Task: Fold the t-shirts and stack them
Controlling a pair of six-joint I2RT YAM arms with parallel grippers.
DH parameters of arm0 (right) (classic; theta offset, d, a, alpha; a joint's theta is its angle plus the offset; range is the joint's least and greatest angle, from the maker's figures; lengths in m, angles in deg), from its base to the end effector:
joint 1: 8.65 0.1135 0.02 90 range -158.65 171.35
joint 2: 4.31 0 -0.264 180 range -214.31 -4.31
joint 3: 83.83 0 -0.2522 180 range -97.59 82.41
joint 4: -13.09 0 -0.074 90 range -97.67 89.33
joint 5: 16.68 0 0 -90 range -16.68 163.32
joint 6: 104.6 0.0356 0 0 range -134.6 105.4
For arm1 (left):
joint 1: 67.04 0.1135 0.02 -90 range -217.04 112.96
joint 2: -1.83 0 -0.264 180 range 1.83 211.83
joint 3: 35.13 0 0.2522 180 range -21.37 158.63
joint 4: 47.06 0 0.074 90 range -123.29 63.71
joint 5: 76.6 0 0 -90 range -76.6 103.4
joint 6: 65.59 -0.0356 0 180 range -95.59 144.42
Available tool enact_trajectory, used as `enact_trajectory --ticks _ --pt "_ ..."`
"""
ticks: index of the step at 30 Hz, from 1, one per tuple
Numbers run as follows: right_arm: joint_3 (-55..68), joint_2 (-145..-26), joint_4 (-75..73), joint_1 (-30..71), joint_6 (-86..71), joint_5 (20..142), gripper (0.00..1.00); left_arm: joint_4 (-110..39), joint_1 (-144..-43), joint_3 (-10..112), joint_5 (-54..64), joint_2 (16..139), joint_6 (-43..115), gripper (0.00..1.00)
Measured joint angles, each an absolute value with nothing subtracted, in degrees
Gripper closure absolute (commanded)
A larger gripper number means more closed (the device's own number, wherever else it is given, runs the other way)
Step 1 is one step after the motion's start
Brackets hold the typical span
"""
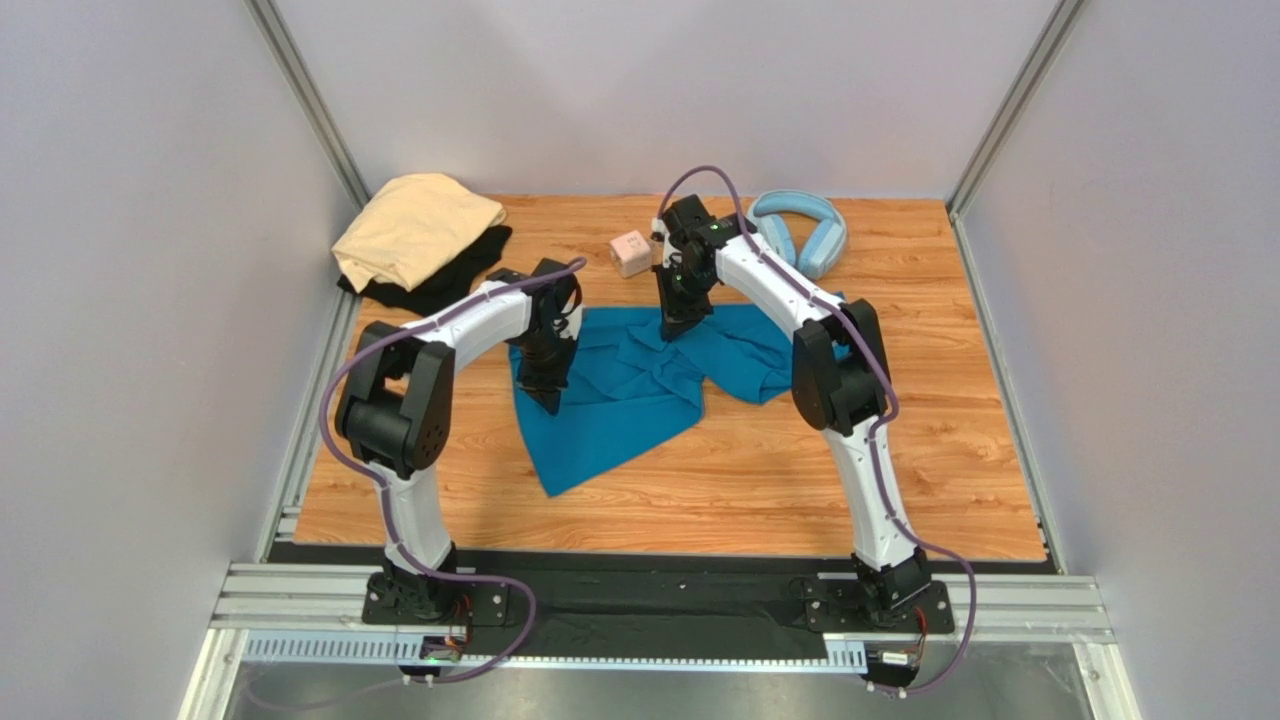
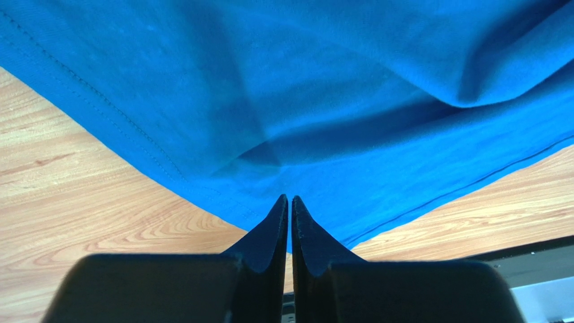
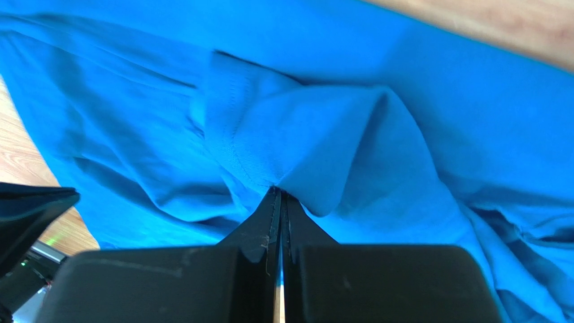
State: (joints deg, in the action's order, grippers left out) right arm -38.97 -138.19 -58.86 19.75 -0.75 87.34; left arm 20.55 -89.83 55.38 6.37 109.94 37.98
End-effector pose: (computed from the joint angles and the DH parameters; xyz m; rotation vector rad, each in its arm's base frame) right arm 0.4278 0.2411 0.2069 -0.4234 2.8418 0.5056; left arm 0.3225 -0.1402 0.1792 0.2565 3.0820 -0.2208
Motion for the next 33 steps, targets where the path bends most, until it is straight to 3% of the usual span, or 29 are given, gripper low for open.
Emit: enact_trajectory --ticks 9,13,16,24,33 --pt "-33.90 -135.66 -59.30 19.40 -0.92 86.22 1.00 20.83 -89.83 57.15 5.93 112.80 38.02 0.86" --pt "-30.51 -130.63 -59.49 19.09 -0.97 85.70 1.00 21.60 -89.81 56.69 4.36 112.43 37.71 0.68" --pt "-27.98 -126.30 -59.36 18.74 -1.01 85.44 1.00 21.56 -89.79 52.45 3.36 108.45 37.12 0.64" --pt "-21.20 -120.03 -58.60 17.50 -0.97 85.46 1.00 22.89 -89.81 42.04 -1.80 94.07 37.06 0.63" --pt "-17.07 -119.92 -57.81 17.45 -0.90 86.66 1.00 20.81 -94.31 35.31 -4.93 92.46 37.30 0.63"
